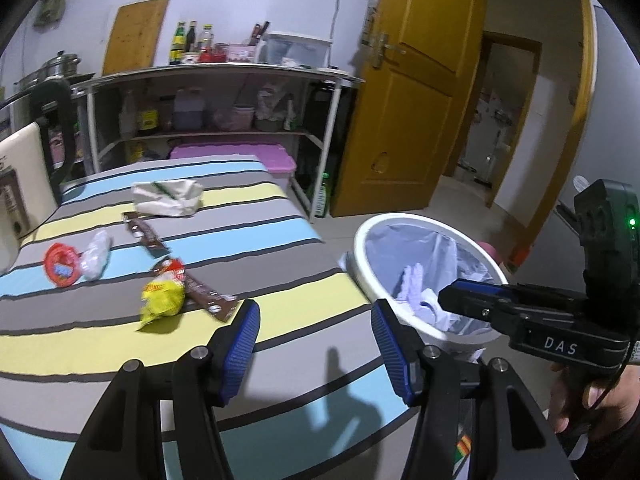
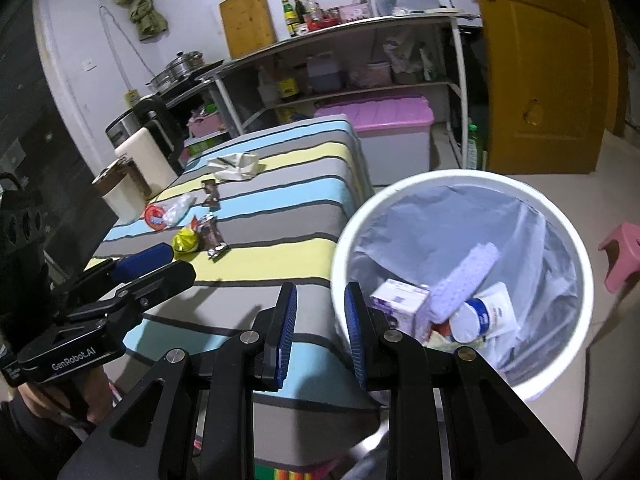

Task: Collect trash
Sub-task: 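Move both open tools back over the table toward the remaining trash, then grasp the yellow chip bag with the left tool while the right tool grasps the brown chocolate bar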

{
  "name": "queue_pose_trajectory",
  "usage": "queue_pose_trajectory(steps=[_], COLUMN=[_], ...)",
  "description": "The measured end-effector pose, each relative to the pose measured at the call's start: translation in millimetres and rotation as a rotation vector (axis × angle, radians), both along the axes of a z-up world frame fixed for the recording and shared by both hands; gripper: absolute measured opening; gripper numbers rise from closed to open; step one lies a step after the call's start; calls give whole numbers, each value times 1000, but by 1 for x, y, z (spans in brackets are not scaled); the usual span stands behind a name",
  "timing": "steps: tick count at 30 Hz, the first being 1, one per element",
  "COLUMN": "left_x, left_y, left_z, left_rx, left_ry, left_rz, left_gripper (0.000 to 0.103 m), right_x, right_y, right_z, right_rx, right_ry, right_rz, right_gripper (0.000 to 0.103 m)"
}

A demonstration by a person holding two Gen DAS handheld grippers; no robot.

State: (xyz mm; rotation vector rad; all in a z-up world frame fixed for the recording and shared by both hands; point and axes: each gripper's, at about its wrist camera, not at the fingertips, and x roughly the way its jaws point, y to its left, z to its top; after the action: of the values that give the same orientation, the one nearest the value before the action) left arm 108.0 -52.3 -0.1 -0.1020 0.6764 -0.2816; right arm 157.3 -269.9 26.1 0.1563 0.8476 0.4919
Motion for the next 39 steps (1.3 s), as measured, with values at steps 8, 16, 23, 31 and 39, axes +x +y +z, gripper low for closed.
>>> queue_pose_trajectory(steps=[8, 16, 23, 31, 39], left_x=[-6, -2, 14, 38, 58], left_y=[39, 73, 89, 88, 88], left_z=[-6, -8, -12, -25, -41], left_rx=[0, 2, 12, 20, 13], left_ry=[16, 22, 34, 69, 131], left_rz=[101, 192, 225, 204, 203], left_gripper=[58, 58, 58, 58, 55], right_x=[5, 11, 19, 28, 39], right_y=[26, 49, 63, 70, 80], right_z=[-3, -3, -6, -11, -14], right_rx=[-7, -11, -26, -33, -49], right_ry=[6, 14, 29, 54, 59], right_rz=[56, 119, 150, 166, 186], right_gripper=[26, 48, 48, 49, 48])
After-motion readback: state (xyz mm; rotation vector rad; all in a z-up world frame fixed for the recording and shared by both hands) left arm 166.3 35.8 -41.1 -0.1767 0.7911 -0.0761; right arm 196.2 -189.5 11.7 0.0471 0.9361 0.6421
